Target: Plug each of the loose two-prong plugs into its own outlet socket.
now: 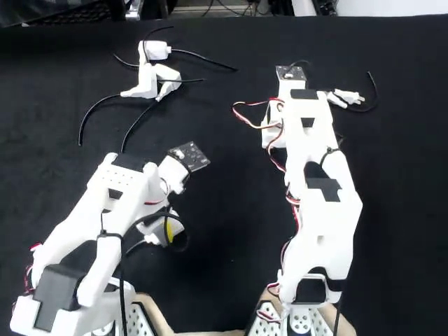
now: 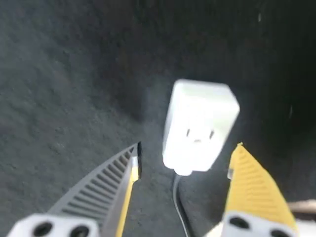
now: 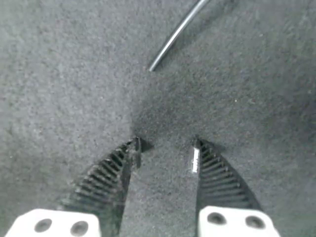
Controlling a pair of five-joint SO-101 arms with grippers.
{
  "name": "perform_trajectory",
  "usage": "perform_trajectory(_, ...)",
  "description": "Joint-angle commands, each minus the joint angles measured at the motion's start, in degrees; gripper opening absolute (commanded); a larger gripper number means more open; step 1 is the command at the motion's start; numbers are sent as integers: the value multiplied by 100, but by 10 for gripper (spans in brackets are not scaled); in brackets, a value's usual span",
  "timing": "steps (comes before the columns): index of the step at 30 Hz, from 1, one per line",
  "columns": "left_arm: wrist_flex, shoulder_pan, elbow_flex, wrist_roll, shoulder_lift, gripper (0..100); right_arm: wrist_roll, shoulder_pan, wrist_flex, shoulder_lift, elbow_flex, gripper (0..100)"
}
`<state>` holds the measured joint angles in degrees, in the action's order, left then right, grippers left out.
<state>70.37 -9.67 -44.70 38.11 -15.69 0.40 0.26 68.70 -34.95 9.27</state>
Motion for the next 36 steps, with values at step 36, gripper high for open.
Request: perform_trajectory(36,1556,1376,1182,1635,-185,28,70,-202,-132,22,-22,159)
